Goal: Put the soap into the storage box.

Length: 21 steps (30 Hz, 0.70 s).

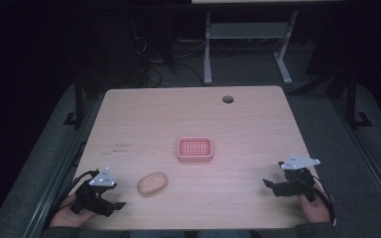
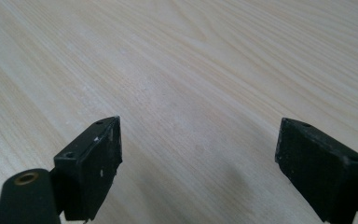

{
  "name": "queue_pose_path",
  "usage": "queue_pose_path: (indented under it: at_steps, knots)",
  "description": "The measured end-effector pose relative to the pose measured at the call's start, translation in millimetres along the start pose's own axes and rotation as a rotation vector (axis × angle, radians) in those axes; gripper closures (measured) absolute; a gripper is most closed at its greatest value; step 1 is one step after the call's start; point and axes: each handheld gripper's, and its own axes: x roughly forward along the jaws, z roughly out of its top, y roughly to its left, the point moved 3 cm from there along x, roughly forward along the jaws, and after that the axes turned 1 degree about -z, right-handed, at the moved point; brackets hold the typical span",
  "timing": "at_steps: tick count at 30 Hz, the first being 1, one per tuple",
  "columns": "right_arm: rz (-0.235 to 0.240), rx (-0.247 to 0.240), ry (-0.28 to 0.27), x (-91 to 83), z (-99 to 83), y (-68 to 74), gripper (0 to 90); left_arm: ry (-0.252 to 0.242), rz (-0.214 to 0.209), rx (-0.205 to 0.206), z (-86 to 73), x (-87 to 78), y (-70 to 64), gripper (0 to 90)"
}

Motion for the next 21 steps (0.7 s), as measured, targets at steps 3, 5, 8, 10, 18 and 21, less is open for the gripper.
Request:
queue_pose_path:
  at_steps: [3, 5, 8, 10, 18, 21]
  knots:
    - [0.001, -0.005, -0.003, 0.9, 0.5, 0.8, 14.1, -0.005, -0.006, 0.003, 1.8, 1.1, 0.0, 24.6]
    - [0.003, -0.004, -0.002, 1.2, 1.0, 2.2, 14.1, -0.007, -0.008, 0.003, 2.2, 1.1, -0.1, 24.6]
    - [0.002, -0.010, -0.003, 1.2, 1.8, 3.9, 14.1, -0.009, -0.002, 0.012, 5.8, 3.0, -1.8, 24.4]
    - [0.002, -0.017, -0.005, 1.0, 2.1, 4.3, 14.1, -0.017, -0.003, 0.025, 9.0, 2.7, -2.2, 24.4]
    - [0.003, -0.013, -0.004, 1.2, 2.5, 4.5, 14.2, -0.020, -0.007, 0.039, 16.3, 6.0, -0.7, 24.4]
    - [0.004, -0.015, -0.003, 1.5, 2.6, 4.4, 14.1, -0.016, -0.014, 0.039, 18.7, 8.1, 0.1, 24.5]
